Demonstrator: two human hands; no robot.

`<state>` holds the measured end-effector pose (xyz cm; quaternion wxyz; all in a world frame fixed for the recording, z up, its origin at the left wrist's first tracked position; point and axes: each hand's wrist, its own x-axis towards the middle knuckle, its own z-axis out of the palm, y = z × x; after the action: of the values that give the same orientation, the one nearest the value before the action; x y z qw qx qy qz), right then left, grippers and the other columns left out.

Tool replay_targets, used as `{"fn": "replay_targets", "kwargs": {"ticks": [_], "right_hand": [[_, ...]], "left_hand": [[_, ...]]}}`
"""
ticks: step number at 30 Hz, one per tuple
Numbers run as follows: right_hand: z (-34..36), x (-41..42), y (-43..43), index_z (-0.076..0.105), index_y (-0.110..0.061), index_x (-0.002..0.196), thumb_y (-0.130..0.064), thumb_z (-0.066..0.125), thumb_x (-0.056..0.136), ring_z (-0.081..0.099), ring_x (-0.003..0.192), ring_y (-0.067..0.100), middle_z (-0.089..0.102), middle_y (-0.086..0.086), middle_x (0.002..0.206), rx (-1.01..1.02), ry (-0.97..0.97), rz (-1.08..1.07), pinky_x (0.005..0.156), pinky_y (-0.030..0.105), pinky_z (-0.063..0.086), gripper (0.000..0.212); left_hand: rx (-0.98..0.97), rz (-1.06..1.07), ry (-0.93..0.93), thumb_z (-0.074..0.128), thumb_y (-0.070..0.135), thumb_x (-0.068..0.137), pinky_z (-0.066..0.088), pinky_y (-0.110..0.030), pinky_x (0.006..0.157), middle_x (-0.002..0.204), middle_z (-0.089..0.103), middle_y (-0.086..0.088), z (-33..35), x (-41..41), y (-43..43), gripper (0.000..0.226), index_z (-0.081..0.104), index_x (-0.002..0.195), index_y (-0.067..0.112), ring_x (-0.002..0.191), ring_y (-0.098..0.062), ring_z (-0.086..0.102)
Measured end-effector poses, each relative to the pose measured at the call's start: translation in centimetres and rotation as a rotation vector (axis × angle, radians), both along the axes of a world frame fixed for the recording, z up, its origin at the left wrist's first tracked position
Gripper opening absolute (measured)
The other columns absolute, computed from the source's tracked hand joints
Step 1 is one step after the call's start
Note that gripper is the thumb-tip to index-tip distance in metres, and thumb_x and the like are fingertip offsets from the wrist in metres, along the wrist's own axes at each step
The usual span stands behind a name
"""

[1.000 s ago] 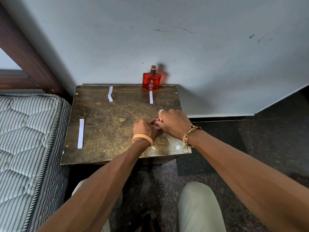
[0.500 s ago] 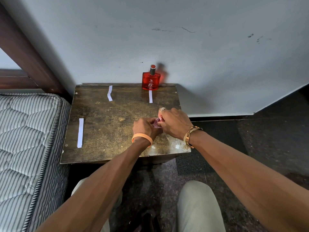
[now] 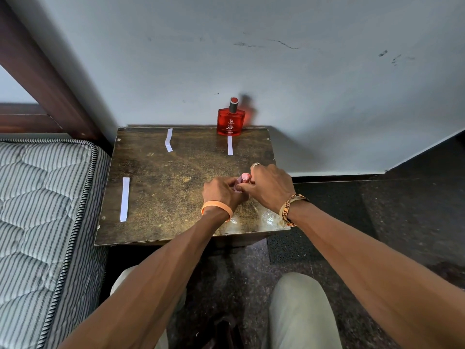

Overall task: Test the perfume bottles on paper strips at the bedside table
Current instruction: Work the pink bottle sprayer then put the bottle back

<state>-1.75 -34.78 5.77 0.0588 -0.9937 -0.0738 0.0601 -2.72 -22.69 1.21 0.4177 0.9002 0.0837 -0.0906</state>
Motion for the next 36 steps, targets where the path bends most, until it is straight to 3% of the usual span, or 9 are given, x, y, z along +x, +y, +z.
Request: {"fn": "replay_targets", "kwargs": {"ticks": [3,6,11,16,19,22,27,30,36], "right_hand": [[0.1,-0.2,0.1,0.052,-0.017,0.124,-0.046,0.059,0.091,0.062,0.073,0.023,0.064,0.002,0.082,0.119,0.014,0.021,0.064,0.033,0.050,0.044],[0.0,-0.2,0.5,0.057,-0.017,0.105,-0.040,0.056,0.095,0.065,0.077,0.023,0.065,0.002,0.084,0.077,-0.013,0.076,0.064,0.031,0.049,0.024],[-0.4,0.0,0.6,0.058,-0.017,0.095,-0.048,0.061,0.090,0.063,0.074,0.023,0.064,0.002,0.080,0.139,0.023,-0.062,0.060,0.031,0.047,0.031],[0.2,-0.7,0.4,0.051,-0.018,0.131,-0.042,0.055,0.093,0.065,0.080,0.024,0.069,0.004,0.091,0.161,0.016,0.009,0.066,0.034,0.051,0.045],[1.0,-0.3,0.5,0.059,-0.015,0.112,-0.035,0.052,0.098,0.064,0.080,0.023,0.066,0.004,0.089,0.014,0.030,0.166,0.070,0.037,0.055,0.026],[1.4,0.7,0.9,0.059,-0.012,0.097,-0.047,0.053,0.096,0.063,0.076,0.024,0.055,0.002,0.077,-0.074,0.040,0.190,0.068,0.038,0.056,0.035],[0.9,0.8,0.7,0.055,-0.010,0.115,-0.040,0.050,0.098,0.059,0.075,0.022,0.055,0.001,0.083,-0.013,0.152,0.180,0.068,0.038,0.054,0.035],[0.5,0.6,0.3,0.057,-0.012,0.108,-0.038,0.053,0.097,0.056,0.072,0.022,0.058,0.002,0.081,0.006,0.119,0.153,0.066,0.036,0.052,0.029],[0.8,0.3,0.4,0.056,-0.015,0.107,-0.040,0.057,0.095,0.060,0.072,0.023,0.063,0.003,0.081,0.015,0.041,0.159,0.065,0.035,0.052,0.029]], "left_hand": [[0.005,-0.005,-0.011,0.074,0.036,0.070,0.044,-0.020,0.058,0.064,0.069,0.003,0.0,0.0,-0.1,0.015,0.075,0.079,0.024,0.062,-0.014,0.065],[0.017,0.004,-0.012,0.070,0.032,0.071,0.048,-0.021,0.061,0.069,0.072,-0.003,0.0,0.1,-0.2,0.018,0.076,0.085,0.024,0.068,-0.020,0.068],[0.027,-0.007,-0.019,0.072,0.033,0.072,0.041,-0.019,0.059,0.071,0.073,-0.001,0.3,-0.1,-0.1,0.020,0.076,0.091,0.028,0.066,-0.016,0.066],[0.013,0.026,-0.007,0.068,0.034,0.076,0.038,-0.018,0.058,0.068,0.072,-0.001,0.5,-0.3,-0.2,0.015,0.076,0.084,0.024,0.061,-0.016,0.063],[0.010,0.019,-0.012,0.070,0.030,0.075,0.043,-0.019,0.059,0.071,0.073,-0.004,0.5,-0.3,-0.1,0.017,0.077,0.088,0.022,0.068,-0.019,0.068],[0.039,-0.003,0.015,0.073,0.031,0.072,0.043,-0.020,0.059,0.071,0.072,-0.004,0.5,-0.1,0.0,0.018,0.077,0.088,0.024,0.064,-0.017,0.063],[0.034,0.004,-0.002,0.073,0.036,0.072,0.044,-0.020,0.058,0.068,0.072,-0.003,0.3,0.1,-0.1,0.016,0.076,0.083,0.024,0.061,-0.015,0.062],[0.025,-0.007,-0.016,0.071,0.037,0.071,0.039,-0.015,0.048,0.065,0.071,0.001,0.1,0.0,0.1,0.018,0.076,0.081,0.023,0.063,-0.016,0.066],[0.035,-0.026,-0.011,0.072,0.039,0.070,0.044,-0.018,0.054,0.066,0.071,0.002,-0.3,0.2,0.2,0.019,0.075,0.081,0.025,0.065,-0.014,0.068]]}}
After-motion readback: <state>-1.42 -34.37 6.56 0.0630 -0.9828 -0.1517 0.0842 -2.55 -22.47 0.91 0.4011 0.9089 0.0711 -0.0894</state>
